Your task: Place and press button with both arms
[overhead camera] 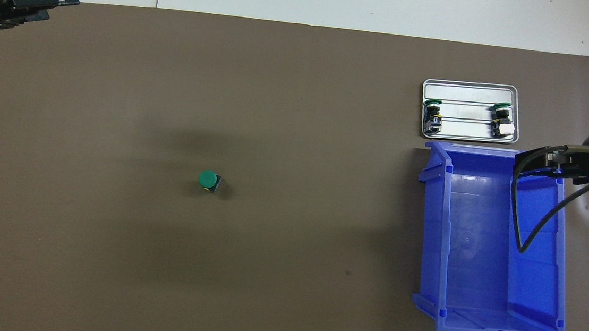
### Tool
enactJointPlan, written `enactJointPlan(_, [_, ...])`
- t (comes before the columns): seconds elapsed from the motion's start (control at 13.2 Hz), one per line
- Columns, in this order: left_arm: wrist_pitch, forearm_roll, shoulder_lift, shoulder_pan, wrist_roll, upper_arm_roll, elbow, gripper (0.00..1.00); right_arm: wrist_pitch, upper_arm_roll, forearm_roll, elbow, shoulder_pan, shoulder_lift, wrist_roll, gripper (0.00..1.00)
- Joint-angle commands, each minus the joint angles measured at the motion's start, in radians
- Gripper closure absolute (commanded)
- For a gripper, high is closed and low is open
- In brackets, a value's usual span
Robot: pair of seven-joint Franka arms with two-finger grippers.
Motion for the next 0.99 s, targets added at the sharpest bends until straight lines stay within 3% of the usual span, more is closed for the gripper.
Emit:
enactJointPlan(0.0, [-0.109,0.314,-0.061,-0.009,-0.029,-0.005,-0.024,0.0,-0.006,0.001,0.015,-0.002,-0.004,-0.004,-0.02,0.0])
enactJointPlan(0.15, [-0.188,0.414,-0.067,-0.017,-0.02,-0.006,-0.018,0.0,-0.006,0.003,0.015,-0.002,-0.004,-0.004,-0.02,0.0])
enactJointPlan(0.38, [-0.304,0.655,-0.084,-0.058,0.037,-0.006,-0.022,0.0,-0.006,0.001,0.015,-0.002,-0.004,-0.004,-0.02,0.0])
enactJointPlan(0.76, [-0.512,0.665,-0.121,-0.043,0.035,0.0,-0.036,0.0,-0.005,0.003,0.015,-0.002,-0.004,-0.004,-0.02,0.0])
enactJointPlan(0.91, [-0.52,0.665,-0.125,-0.045,0.031,0.0,-0.036,0.0,-0.006,0.001,0.015,-0.002,-0.004,-0.004,-0.02,0.0])
